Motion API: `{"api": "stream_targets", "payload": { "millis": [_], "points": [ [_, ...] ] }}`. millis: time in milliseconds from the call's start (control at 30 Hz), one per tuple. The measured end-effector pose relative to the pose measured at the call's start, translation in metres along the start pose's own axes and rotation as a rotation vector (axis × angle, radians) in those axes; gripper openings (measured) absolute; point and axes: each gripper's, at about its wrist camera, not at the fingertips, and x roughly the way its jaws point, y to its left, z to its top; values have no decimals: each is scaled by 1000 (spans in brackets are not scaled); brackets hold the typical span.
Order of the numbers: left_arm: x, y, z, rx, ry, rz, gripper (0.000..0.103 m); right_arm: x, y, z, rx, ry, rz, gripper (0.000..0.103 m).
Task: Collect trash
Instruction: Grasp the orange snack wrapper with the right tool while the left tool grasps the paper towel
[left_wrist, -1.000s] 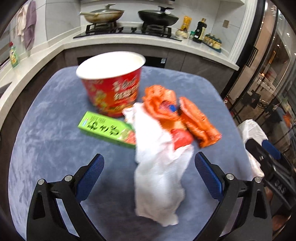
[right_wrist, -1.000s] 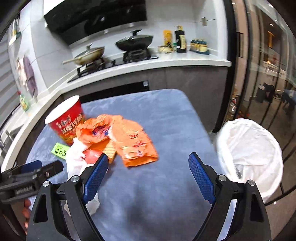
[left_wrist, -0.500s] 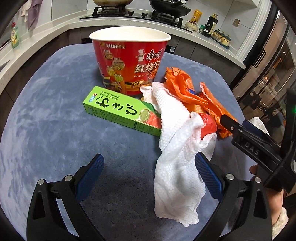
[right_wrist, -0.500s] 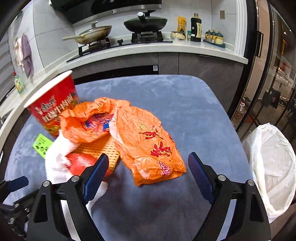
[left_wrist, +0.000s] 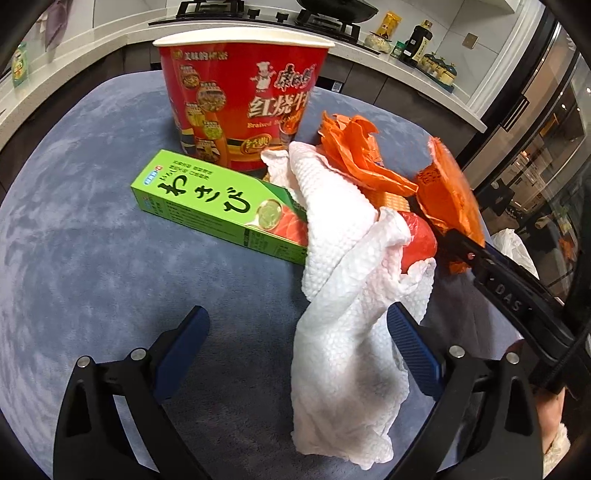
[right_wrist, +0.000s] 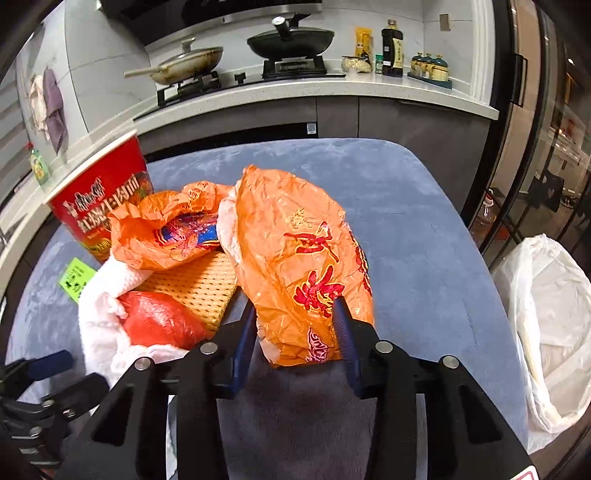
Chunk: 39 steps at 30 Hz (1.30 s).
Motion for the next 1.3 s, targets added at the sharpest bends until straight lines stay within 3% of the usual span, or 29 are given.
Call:
{"api": "stream_targets", "payload": {
  "millis": [233,367,500,700,900,1000,1033,1100,1133,1200,1300],
  "points": [
    [7,-17,-4,56,-5,9,66,-29,-13,-6,47,-34,19,37],
    [5,-24,-6,71,4,-3,33,-46,-22,-12,73,-51,23,37],
    [-6,-29,-8,78,2,-26,14,-63,-32,-16,105,-67,26,37],
    [-43,-29,-12,91,-56,-44,6,-91,-37,-18,116,-103,29,37],
    [-79,-37,-13,125,-128,-37,5,-116,-46,-20,129,-139,33,37],
    [-75,-36,-14,114,-109,-37,8,-126,-52,-22,144,-150,33,37],
    [-71,-35,-14,108,-99,-37,12,-128,-53,-22,147,-151,32,37],
    [-60,-31,-18,93,-82,-30,41,-132,-56,-24,150,-153,28,37],
    [-57,-29,-21,94,-82,-15,46,-134,-57,-26,153,-153,25,37],
    [-46,-27,-27,102,-78,3,54,-136,-60,-29,159,-150,25,37],
    [-25,-22,-31,91,-37,15,55,-135,-62,-34,170,-142,26,37]
  ]
}}
